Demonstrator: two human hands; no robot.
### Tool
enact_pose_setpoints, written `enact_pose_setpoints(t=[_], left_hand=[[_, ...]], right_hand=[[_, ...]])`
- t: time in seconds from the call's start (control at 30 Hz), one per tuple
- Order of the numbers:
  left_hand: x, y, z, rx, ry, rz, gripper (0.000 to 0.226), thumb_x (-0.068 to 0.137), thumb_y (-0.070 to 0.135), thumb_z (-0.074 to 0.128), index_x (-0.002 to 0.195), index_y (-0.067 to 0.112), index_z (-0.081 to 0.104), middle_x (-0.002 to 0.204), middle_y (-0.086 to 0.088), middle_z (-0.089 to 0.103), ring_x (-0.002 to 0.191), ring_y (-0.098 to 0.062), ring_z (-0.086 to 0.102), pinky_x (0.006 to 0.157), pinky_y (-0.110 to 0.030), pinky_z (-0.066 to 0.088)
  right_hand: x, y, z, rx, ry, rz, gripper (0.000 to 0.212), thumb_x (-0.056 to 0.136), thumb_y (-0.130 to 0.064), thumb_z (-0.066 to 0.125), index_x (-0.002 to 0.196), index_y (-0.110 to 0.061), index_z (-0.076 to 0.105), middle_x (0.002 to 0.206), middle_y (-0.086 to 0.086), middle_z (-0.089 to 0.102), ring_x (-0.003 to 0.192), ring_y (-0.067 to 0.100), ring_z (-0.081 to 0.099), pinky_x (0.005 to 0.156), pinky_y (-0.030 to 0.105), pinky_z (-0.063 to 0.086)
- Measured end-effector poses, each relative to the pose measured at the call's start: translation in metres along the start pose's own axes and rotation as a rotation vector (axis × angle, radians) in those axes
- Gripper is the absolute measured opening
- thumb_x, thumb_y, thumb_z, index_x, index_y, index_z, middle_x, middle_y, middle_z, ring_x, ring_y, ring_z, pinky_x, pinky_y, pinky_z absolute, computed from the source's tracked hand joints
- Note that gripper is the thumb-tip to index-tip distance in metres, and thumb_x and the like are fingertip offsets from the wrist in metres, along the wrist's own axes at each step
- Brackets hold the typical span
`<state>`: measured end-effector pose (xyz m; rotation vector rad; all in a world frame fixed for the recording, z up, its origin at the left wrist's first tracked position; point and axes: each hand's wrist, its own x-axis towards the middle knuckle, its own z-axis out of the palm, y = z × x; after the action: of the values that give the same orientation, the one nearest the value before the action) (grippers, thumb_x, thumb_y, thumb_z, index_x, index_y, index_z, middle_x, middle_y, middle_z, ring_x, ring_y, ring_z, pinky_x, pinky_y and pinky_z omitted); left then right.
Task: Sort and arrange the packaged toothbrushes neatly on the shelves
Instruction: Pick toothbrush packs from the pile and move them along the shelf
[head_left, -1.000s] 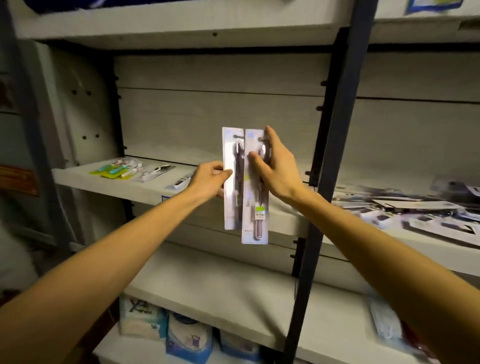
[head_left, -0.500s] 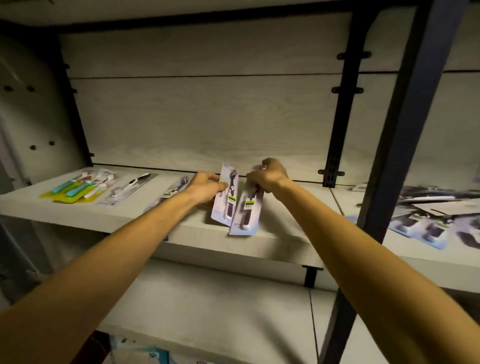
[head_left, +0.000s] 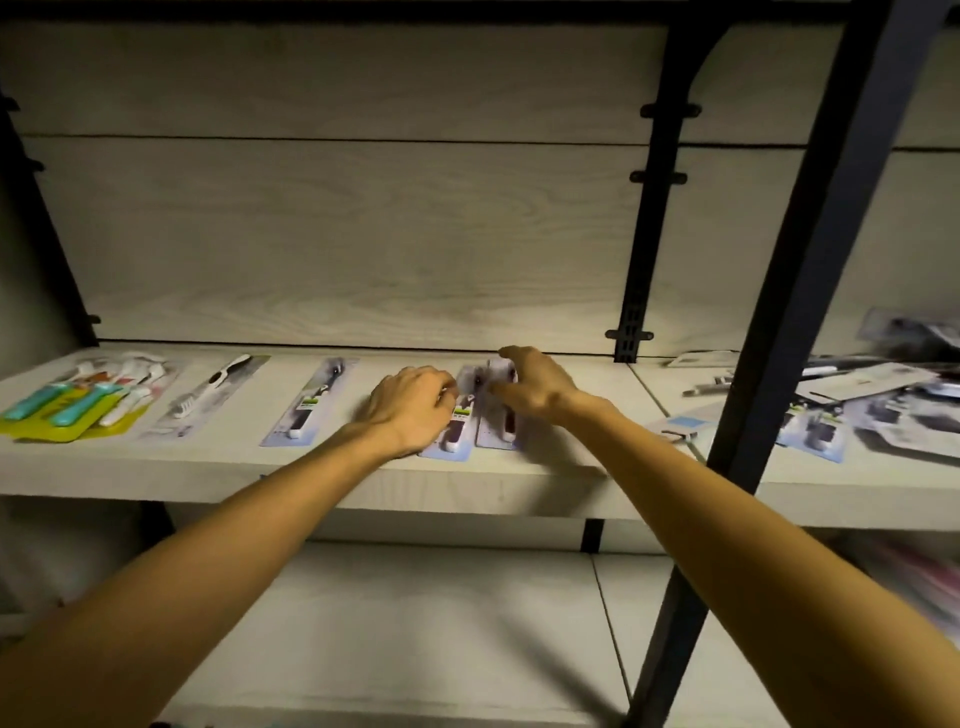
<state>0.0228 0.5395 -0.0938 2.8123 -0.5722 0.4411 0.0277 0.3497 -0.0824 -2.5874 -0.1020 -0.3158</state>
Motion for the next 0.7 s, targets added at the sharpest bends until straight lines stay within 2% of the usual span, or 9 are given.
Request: enact_pose_setpoints(t=[0.07,0.17,0.23,0.37,0.47,0.57,0.7], left_hand=[[-0.004,0.005,-0.007,-0.016,0.029,0.022,0.029,0.103,0.030,0.041,0.099,0.016,0.065,0.111,-0.007,0.066,0.099,-0.031,0.058,0.076,-0.037,0.043],[-0.013,0.015,-0.015,-0.020,0.063,0.082,0.031,0.104,0.036,0.041,0.110,0.018,0.066,0.115,-0.005,0.065,0.105,-0.029,0.058,0.084,-0.037,0.045],[-0.018,0.023,-0.019,-0.001,0.074,0.147,0.033,0.105,0.037,0.041,0.118,0.017,0.064,0.119,-0.005,0.063,0.109,-0.028,0.057,0.090,-0.038,0.046],[-0.027,0.051,-0.021,-0.001,0.149,0.273,0.036,0.104,0.040,0.041,0.129,0.020,0.058,0.127,-0.003,0.058,0.118,-0.026,0.054,0.096,-0.038,0.044],[-0.036,0.076,-0.018,0.029,0.189,0.357,0.041,0.102,0.041,0.041,0.135,0.020,0.054,0.136,-0.002,0.055,0.122,-0.024,0.052,0.099,-0.039,0.042],[-0.048,0.096,-0.018,0.068,0.172,0.354,0.042,0.102,0.042,0.039,0.135,0.019,0.054,0.136,-0.003,0.056,0.122,-0.023,0.052,0.101,-0.040,0.041],[-0.062,0.120,-0.022,0.076,0.192,0.343,0.040,0.102,0.041,0.041,0.131,0.019,0.057,0.132,-0.002,0.058,0.119,-0.023,0.055,0.097,-0.040,0.043]], right_hand=[[-0.010,-0.004,-0.002,-0.026,-0.046,0.051,0.052,0.096,-0.040,0.056,0.140,-0.012,0.050,0.139,0.011,0.057,0.121,0.031,0.056,0.102,0.041,0.046],[-0.033,-0.009,-0.007,-0.063,-0.081,0.059,0.047,0.101,-0.040,0.049,0.140,-0.013,0.049,0.138,0.013,0.058,0.118,0.030,0.057,0.099,0.039,0.047],[-0.053,-0.011,-0.014,-0.084,-0.047,0.026,0.044,0.101,-0.040,0.047,0.138,-0.015,0.051,0.135,0.012,0.060,0.115,0.030,0.059,0.092,0.034,0.047],[-0.097,-0.009,-0.038,-0.323,0.063,-0.080,0.046,0.100,-0.038,0.049,0.143,-0.020,0.048,0.143,0.007,0.053,0.123,0.027,0.054,0.099,0.040,0.048],[-0.128,-0.003,-0.055,-0.457,0.125,-0.172,0.045,0.101,-0.035,0.048,0.144,-0.020,0.047,0.146,0.004,0.050,0.124,0.025,0.054,0.097,0.041,0.051],[-0.156,0.007,-0.071,-0.505,0.203,-0.251,0.044,0.102,-0.031,0.047,0.144,-0.018,0.047,0.145,0.004,0.050,0.127,0.024,0.052,0.097,0.039,0.050],[-0.194,0.025,-0.092,-0.560,0.288,-0.384,0.038,0.101,-0.028,0.047,0.136,-0.016,0.055,0.134,0.004,0.058,0.120,0.022,0.056,0.086,0.039,0.056]])
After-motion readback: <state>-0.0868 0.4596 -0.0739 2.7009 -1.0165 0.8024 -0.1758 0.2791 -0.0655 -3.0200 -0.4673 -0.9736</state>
